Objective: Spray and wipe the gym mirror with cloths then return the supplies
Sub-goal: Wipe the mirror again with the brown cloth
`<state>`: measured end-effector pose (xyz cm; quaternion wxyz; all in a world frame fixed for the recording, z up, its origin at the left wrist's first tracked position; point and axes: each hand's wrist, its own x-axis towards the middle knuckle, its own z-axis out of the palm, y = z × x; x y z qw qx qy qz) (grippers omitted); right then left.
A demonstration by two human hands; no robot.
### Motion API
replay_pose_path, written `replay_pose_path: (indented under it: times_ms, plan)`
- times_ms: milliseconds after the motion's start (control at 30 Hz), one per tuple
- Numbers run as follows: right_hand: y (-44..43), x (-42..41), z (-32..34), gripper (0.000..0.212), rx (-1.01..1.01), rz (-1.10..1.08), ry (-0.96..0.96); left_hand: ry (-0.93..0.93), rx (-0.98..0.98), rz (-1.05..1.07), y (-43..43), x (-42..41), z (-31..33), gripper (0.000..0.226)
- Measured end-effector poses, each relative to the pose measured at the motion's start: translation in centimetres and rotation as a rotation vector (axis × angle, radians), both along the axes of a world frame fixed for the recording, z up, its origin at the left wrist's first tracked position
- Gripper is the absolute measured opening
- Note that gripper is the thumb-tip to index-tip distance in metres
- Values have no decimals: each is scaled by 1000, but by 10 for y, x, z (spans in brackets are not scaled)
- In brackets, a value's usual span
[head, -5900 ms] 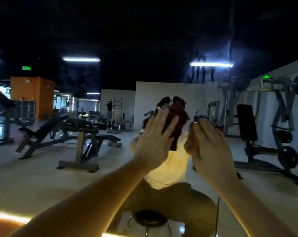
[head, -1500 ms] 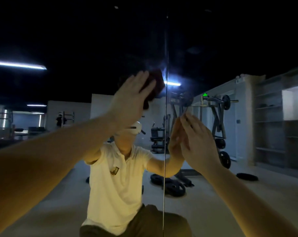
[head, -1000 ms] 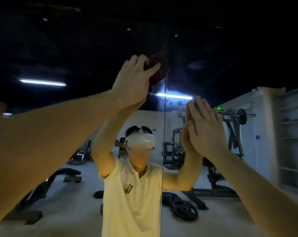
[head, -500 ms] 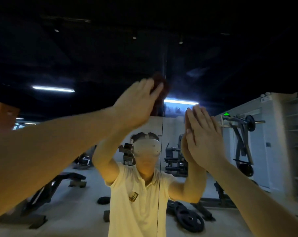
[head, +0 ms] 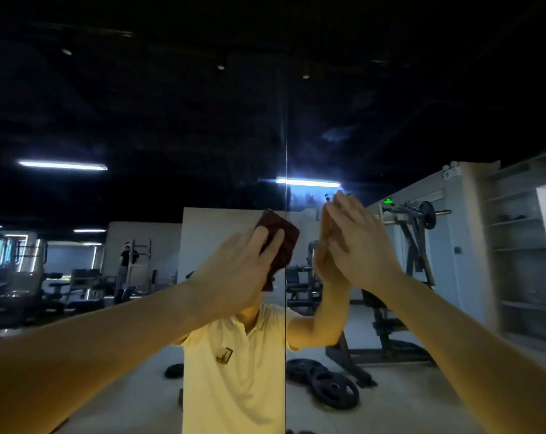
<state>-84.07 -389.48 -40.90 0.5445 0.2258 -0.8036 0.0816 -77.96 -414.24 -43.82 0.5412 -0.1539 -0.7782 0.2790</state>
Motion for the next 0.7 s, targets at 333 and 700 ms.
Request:
replay_pose_path:
  times_ms: [333,700]
  plan:
    - [63,-16,-6,66,-114,11,11,160,-43,-122,64,-21,88,64]
    - [64,-73,1,58,-109,-43,324,342,89,198,61,-25,207,76]
